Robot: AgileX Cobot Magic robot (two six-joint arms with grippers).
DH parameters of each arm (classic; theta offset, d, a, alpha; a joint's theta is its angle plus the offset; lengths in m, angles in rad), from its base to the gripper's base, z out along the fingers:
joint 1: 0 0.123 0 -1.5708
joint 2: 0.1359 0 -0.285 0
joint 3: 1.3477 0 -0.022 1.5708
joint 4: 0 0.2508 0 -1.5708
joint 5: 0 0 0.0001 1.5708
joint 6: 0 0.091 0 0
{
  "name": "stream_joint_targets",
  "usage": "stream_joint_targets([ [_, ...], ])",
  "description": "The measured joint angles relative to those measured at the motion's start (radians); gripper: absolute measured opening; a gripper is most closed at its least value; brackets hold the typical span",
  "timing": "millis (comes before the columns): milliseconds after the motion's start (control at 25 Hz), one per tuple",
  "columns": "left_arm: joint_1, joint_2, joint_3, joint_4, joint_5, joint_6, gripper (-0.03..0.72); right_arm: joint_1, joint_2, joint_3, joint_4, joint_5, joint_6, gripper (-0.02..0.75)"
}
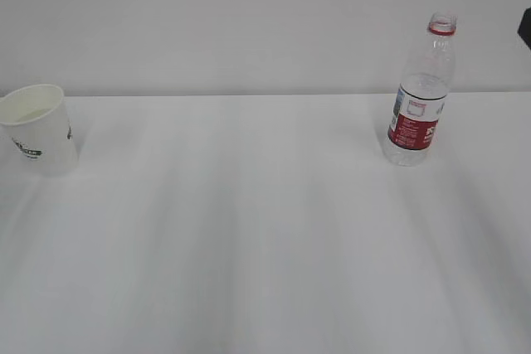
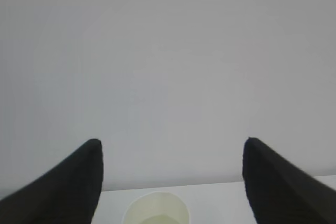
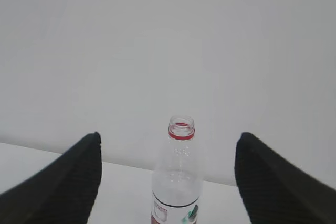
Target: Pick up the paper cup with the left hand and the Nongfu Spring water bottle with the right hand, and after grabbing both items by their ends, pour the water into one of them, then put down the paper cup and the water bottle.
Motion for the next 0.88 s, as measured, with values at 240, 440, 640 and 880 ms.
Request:
stream_joint_targets([
  [240, 0.0, -0.191, 0.0, 0.02, 0.211, 0.0, 0.595, 0.0, -0.13, 0.0, -0.006, 0.148, 0.0, 0.593],
  [440, 0.0, -0.346, 0.004, 0.021, 0.392, 0.0, 0.594, 0.0, -0.248, 0.0, -0.007, 0.26, 0.0, 0.593],
  [640, 0.0, -0.497, 0.004, 0.021, 0.531, 0.0, 0.594, 0.0, -0.357, 0.0, -0.007, 0.375, 0.002, 0.593],
  [880, 0.0, -0.627, 0.004, 0.021, 0.706, 0.0, 0.591, 0.0, -0.463, 0.001, -0.007, 0.548, 0.002, 0.593],
])
